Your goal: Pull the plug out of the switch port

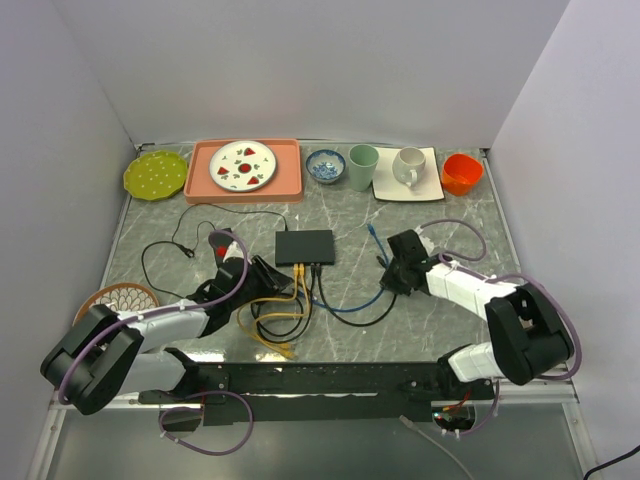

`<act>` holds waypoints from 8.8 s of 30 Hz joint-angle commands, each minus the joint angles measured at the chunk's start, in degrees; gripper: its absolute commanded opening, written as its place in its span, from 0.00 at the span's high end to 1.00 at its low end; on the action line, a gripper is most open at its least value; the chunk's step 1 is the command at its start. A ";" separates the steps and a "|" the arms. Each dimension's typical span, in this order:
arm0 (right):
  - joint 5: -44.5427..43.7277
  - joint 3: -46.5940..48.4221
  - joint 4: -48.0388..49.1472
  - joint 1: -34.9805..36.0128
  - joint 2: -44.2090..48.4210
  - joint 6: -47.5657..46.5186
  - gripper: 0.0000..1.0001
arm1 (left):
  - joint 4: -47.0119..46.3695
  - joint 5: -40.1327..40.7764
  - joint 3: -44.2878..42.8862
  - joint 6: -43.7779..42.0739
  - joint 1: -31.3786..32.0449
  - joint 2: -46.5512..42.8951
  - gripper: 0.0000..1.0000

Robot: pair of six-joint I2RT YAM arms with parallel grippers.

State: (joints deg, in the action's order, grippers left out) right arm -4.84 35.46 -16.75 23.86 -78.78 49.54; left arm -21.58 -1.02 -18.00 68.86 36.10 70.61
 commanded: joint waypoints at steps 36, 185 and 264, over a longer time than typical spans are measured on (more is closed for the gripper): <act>-12.59 13.93 -13.04 -14.71 16.13 -2.08 1.00 | -1.53 -0.12 -2.39 0.84 0.38 4.10 0.55; 35.78 10.59 50.41 2.51 -36.09 12.69 0.60 | -0.12 -9.71 -23.57 -1.62 -9.73 29.59 0.67; 29.29 1.45 40.18 2.95 -19.61 -1.01 1.00 | -7.42 -11.55 -21.29 1.28 -6.21 28.98 0.66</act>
State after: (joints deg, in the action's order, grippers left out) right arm 31.83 38.00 35.62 26.50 -107.35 54.39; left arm -29.23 -14.57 -38.81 70.13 29.98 101.34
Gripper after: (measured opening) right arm 0.172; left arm 0.341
